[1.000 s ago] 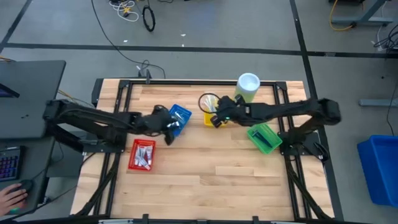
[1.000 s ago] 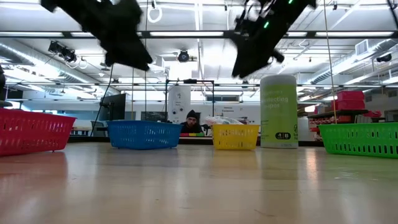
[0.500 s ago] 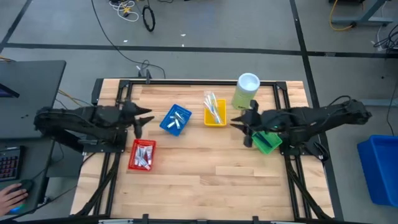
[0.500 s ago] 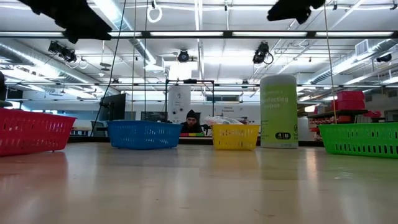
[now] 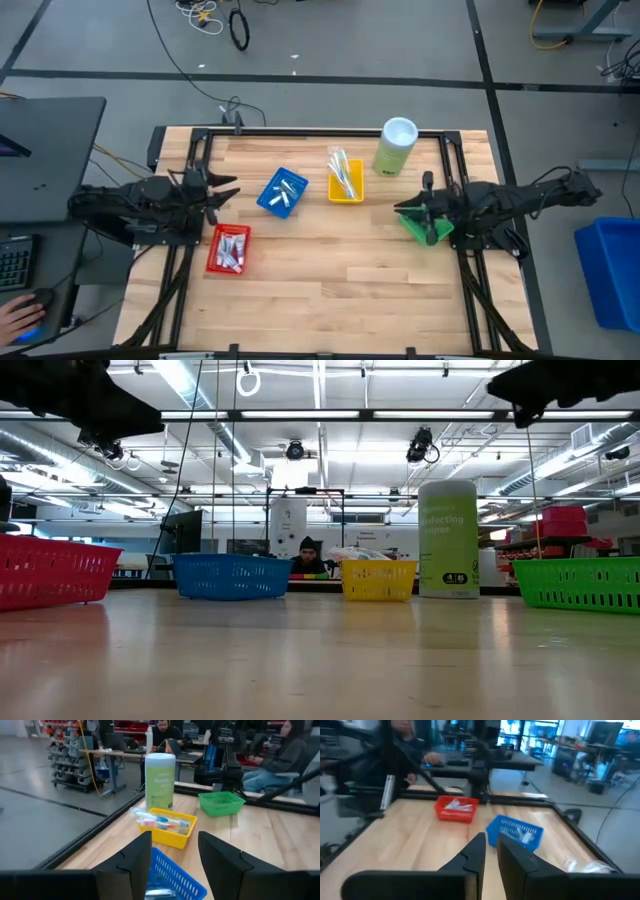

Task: Pick & Place Travel size toiletries
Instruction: Return to Home Position

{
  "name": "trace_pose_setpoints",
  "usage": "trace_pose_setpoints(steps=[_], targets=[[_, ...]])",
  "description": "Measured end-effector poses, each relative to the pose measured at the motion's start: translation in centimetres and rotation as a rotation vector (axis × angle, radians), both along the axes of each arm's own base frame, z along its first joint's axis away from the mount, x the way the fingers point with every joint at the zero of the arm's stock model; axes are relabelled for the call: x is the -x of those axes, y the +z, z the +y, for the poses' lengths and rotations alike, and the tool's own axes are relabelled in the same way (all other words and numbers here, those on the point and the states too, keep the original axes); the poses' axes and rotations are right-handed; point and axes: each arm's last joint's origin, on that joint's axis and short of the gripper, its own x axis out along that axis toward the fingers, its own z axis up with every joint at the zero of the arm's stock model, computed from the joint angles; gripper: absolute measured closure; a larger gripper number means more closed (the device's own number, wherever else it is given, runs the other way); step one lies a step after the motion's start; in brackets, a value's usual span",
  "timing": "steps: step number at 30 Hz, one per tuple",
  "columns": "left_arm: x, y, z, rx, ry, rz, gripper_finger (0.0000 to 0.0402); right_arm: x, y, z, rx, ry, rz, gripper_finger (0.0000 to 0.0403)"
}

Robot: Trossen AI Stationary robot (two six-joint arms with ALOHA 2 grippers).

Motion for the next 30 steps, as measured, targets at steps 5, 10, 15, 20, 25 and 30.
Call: trace_pose_setpoints(steps=[5,10,15,20,25,30], targets=[[0.7,0.2,0.0,-0.074,-0.017,-0.014,0.0232,2.4,-1.0,-0.1,-0.013,0.155,-0.073,0.0357],[0.9,0.3,0.1,-0.112,-0.025,-0.016,0.0232,4.0,-2.4,-0.1,-0.001,0.274,-0.147,0.0363],[0.9,0.3,0.0,-0.112,-0.056,-0.013,0.0232,4.6,-4.3,-0.2,0.015,0.270,-0.209,0.0363],[0.8,0.3,-0.2,-0.116,-0.117,-0.013,0.0232,4.8,-6.0,-0.3,0.015,0.270,-0.221,0.0364],[0.8,0.3,-0.2,-0.124,-0.127,-0.011,0.0232,4.6,-6.8,-0.2,0.016,0.278,-0.201,0.0364],[0.8,0.3,-0.2,-0.116,-0.127,-0.014,0.0232,4.6,-6.8,-0.2,0.032,0.278,-0.204,0.0364]])
